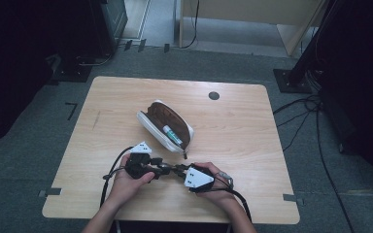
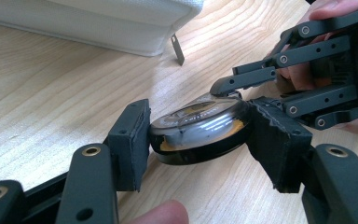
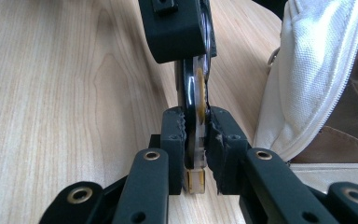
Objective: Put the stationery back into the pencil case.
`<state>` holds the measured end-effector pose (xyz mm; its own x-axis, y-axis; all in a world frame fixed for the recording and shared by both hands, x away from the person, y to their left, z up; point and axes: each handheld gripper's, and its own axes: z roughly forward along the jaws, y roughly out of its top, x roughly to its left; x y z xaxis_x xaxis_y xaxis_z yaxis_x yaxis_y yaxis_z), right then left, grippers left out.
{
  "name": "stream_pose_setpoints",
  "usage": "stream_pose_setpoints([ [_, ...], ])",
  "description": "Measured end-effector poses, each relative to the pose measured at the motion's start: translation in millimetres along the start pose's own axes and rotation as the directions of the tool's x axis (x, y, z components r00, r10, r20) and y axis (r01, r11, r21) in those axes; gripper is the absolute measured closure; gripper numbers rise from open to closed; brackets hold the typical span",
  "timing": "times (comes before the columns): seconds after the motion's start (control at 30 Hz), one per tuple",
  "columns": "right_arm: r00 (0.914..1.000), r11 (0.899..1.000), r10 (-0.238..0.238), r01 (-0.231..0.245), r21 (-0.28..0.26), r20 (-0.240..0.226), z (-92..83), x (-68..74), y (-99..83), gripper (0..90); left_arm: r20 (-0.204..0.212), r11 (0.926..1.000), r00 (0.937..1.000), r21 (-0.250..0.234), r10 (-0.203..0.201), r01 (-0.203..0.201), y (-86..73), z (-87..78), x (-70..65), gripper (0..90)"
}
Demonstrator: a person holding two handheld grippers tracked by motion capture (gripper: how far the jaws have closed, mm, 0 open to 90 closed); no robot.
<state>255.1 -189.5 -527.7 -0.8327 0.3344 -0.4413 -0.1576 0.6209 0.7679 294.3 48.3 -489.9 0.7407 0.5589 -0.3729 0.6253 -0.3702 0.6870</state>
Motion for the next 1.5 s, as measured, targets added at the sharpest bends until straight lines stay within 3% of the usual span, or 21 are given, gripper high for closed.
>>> stream_pose_setpoints([
  [0.3, 1.0000, 1.000, 0.001, -0.001, 0.018, 0.004, 1.3, 0.9, 0.8, 77.9, 0.000, 1.0000, 1.0000, 0.002, 0.004, -0.004, -0.1, 0.1, -0.1, 41.7],
  [0.47, 0.9992, 0.999, 0.034, -0.034, 0.012, -0.018, -0.3, -0.1, 1.4, 78.8, -0.018, 0.9997, 0.9997, -0.018, 0.019, -0.019, 0.9, -2.8, -1.3, 40.5],
  [0.67, 0.9979, 0.998, 0.061, -0.061, 0.029, -0.019, -1.1, -1.7, 0.8, 78.7, -0.041, 0.9982, 0.9990, -0.057, 0.015, -0.017, 2.0, -10.6, 1.3, 27.2],
  [0.7, 0.9958, 0.996, 0.089, -0.089, 0.029, -0.018, -1.9, -3.2, 0.6, 78.8, -0.047, 0.9978, 0.9987, -0.063, 0.020, -0.023, 1.9, -12.8, 2.2, 25.5],
  [0.87, 0.9920, 0.991, 0.126, -0.125, 0.037, -0.012, -3.9, -5.1, 0.5, 78.8, -0.086, 0.9957, 0.9961, -0.089, 0.018, -0.025, 0.7, -19.3, 5.6, 15.2],
  [0.93, 0.9909, 0.990, 0.134, -0.133, 0.035, -0.014, -4.7, -5.8, 0.8, 78.8, -0.091, 0.9952, 0.9956, -0.093, 0.023, -0.031, 0.3, -20.6, 6.3, 13.5],
  [1.03, 0.9854, 0.985, 0.170, -0.170, 0.022, -0.006, -8.5, -8.4, 2.5, 78.8, -0.114, 0.9954, 0.9929, -0.085, 0.035, -0.045, -1.6, -22.7, 8.3, 1.1],
  [1.1, 0.9853, 0.985, 0.171, -0.171, 0.019, -0.004, -9.1, -8.7, 2.8, 78.7, -0.108, 0.9945, 0.9935, -0.094, 0.036, -0.046, -3.6, -24.7, 10.2, 0.0],
  [1.33, 0.9790, 0.979, 0.204, -0.204, -0.021, -0.001, -18.5, -12.5, 9.0, 78.8, -0.192, 0.9951, 0.9814, -0.094, 0.011, -0.029, -13.6, -30.4, 22.6, 0.0],
  [1.43, 0.9756, 0.975, 0.219, -0.219, -0.021, 0.008, -23.7, -16.1, 12.5, 78.7, -0.254, 0.9975, 0.9672, -0.067, 0.006, -0.024, -19.6, -31.0, 30.4, 0.0],
  [1.47, 0.9756, 0.975, 0.219, -0.219, -0.021, 0.008, -23.7, -16.1, 12.5, 78.7, -0.254, 0.9975, 0.9672, -0.067, 0.006, -0.024, -19.6, -31.0, 30.4, 0.0],
  [1.5, 0.9740, 0.974, 0.226, -0.226, -0.024, 0.009, -25.3, -17.0, 13.3, 78.7, -0.272, 0.9979, 0.9623, -0.061, 0.004, -0.021, -21.6, -30.5, 32.3, 0.0],
])
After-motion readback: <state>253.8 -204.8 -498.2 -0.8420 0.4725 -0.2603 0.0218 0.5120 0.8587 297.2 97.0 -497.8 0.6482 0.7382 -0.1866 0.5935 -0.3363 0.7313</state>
